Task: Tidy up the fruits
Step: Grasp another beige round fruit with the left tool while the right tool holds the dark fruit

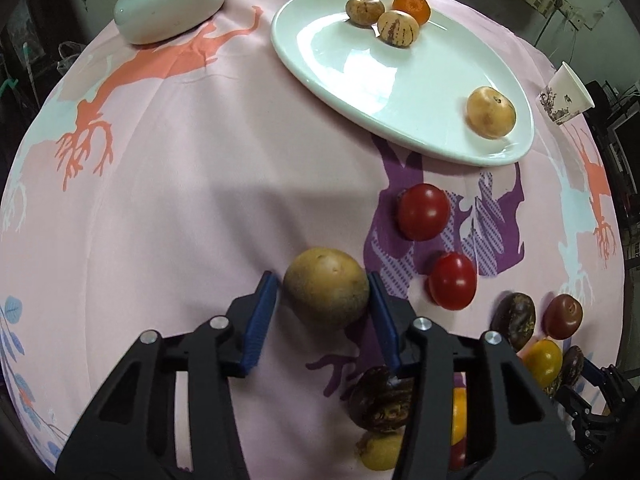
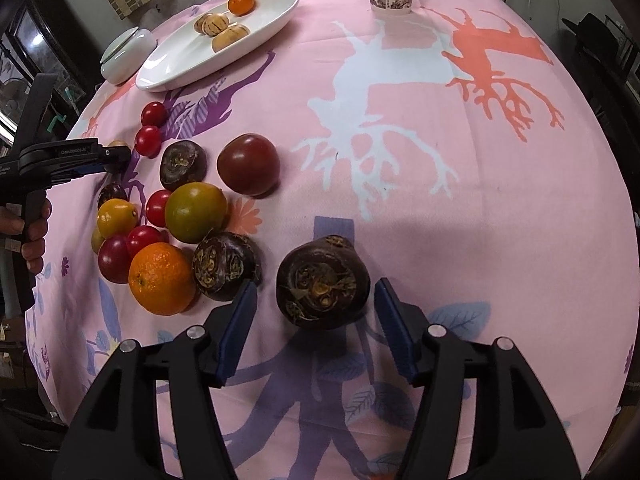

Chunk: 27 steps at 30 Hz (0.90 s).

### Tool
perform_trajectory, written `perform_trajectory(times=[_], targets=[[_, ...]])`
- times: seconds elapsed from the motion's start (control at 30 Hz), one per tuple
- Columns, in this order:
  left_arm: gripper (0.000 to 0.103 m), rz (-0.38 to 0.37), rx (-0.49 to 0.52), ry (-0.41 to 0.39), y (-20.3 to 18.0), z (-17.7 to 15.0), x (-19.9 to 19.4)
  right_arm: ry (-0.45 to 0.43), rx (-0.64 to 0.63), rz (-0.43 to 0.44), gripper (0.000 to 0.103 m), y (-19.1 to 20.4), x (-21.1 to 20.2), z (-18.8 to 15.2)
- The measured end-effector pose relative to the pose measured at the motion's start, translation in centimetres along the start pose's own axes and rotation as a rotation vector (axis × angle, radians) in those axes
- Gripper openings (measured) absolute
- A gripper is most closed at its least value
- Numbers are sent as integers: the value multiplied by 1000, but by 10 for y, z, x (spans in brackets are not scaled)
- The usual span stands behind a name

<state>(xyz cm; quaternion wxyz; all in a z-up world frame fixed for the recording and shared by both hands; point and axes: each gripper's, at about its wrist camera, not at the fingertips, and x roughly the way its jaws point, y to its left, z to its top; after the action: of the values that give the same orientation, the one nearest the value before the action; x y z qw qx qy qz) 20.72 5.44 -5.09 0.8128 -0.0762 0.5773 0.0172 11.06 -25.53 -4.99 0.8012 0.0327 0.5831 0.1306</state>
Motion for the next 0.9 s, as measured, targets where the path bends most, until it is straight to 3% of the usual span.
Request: perform_trajectory(times=[0.03, 0.3, 0.43, 0.67, 0.9], targets=[[41, 14, 17, -4, -2, 1, 0, 0, 8, -3, 65, -1, -1, 0], [40, -17, -25, 2, 9, -18, -12, -18, 1, -4, 65, -1, -5, 6], [40, -29, -41, 22, 17, -31, -14, -3, -14, -26, 53, -1, 1, 6], [40, -9, -22, 9, 19, -38, -16, -1, -120, -103, 45, 14, 9, 8], [40, -34, -6, -44, 17, -34, -36, -32, -61, -61, 45, 6, -5, 11]])
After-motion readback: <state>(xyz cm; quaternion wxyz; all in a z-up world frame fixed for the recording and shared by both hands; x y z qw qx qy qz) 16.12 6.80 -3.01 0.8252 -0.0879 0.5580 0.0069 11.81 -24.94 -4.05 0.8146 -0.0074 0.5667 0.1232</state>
